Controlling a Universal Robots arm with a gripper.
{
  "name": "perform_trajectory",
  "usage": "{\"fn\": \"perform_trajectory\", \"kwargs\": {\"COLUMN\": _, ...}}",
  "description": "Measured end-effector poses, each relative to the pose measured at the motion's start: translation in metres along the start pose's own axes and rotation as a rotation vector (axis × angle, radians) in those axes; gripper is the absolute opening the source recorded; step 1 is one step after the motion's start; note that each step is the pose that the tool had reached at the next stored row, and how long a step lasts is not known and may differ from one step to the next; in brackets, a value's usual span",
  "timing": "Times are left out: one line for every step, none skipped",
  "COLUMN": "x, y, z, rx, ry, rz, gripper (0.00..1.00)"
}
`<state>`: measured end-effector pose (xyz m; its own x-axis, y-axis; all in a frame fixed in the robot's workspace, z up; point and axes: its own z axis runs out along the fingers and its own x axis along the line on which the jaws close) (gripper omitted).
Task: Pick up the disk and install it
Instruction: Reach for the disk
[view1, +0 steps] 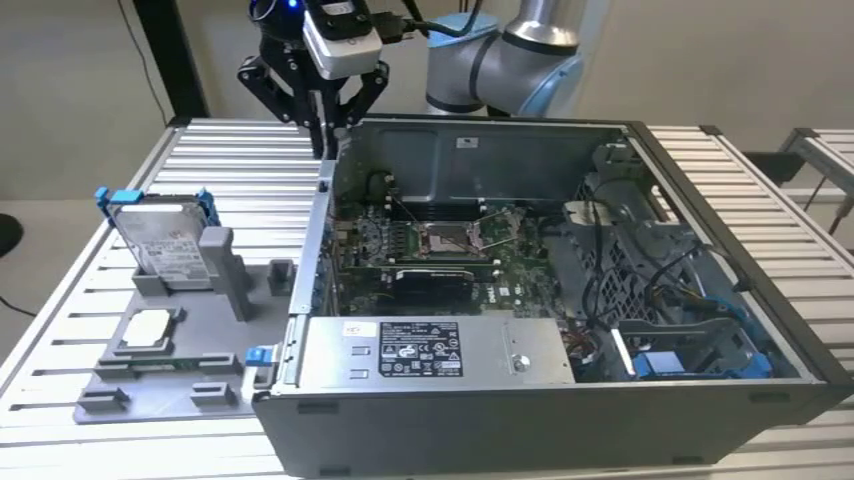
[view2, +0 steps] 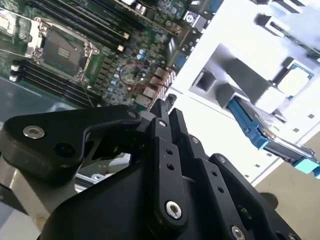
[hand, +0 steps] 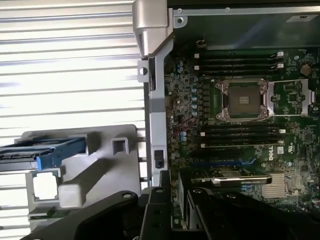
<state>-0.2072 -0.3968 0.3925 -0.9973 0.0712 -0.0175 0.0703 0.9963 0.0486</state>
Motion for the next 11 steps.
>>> {"fn": "perform_trajectory", "kwargs": {"x": 0.0036, "y": -0.0003, "z": 0.0000, "rx": 0.0001, "ry": 0.0018, "rz": 0.000, "gripper": 0.00}}
{"fn": "perform_trajectory", "kwargs": {"x": 0.0067, "y": -0.0005, "z": -0.0001, "rx": 0.0002, "ry": 0.0036, "rz": 0.000, "gripper": 0.00}}
{"fn": "perform_trajectory", "kwargs": {"x": 0.0102, "y": -0.0007, "z": -0.0002, "rx": 0.0004, "ry": 0.0056, "rz": 0.000, "gripper": 0.00}}
{"fn": "perform_trajectory", "kwargs": {"x": 0.0137, "y": -0.0010, "z": -0.0002, "rx": 0.0006, "ry": 0.0077, "rz": 0.000, "gripper": 0.00}}
{"fn": "perform_trajectory", "kwargs": {"x": 0.0175, "y": -0.0012, "z": -0.0003, "rx": 0.0008, "ry": 0.0097, "rz": 0.001, "gripper": 0.00}}
{"fn": "perform_trajectory", "kwargs": {"x": 0.0211, "y": -0.0013, "z": -0.0003, "rx": 0.0008, "ry": 0.0112, "rz": 0.001, "gripper": 0.00}}
{"fn": "perform_trajectory", "kwargs": {"x": 0.0249, "y": -0.0014, "z": -0.0002, "rx": 0.0009, "ry": 0.0123, "rz": 0.000, "gripper": 0.00}}
{"fn": "perform_trajectory", "kwargs": {"x": 0.0291, "y": -0.0015, "z": -0.0001, "rx": 0.0009, "ry": 0.0131, "rz": 0.001, "gripper": 0.00}}
{"fn": "perform_trajectory", "kwargs": {"x": 0.0334, "y": -0.0015, "z": 0.0000, "rx": 0.0010, "ry": 0.0134, "rz": 0.001, "gripper": 0.00}}
{"fn": "perform_trajectory", "kwargs": {"x": 0.0379, "y": -0.0014, "z": 0.0002, "rx": 0.0010, "ry": 0.0136, "rz": 0.001, "gripper": 0.00}}
{"fn": "perform_trajectory", "kwargs": {"x": 0.0424, "y": -0.0014, "z": 0.0004, "rx": 0.0010, "ry": 0.0137, "rz": 0.001, "gripper": 0.00}}
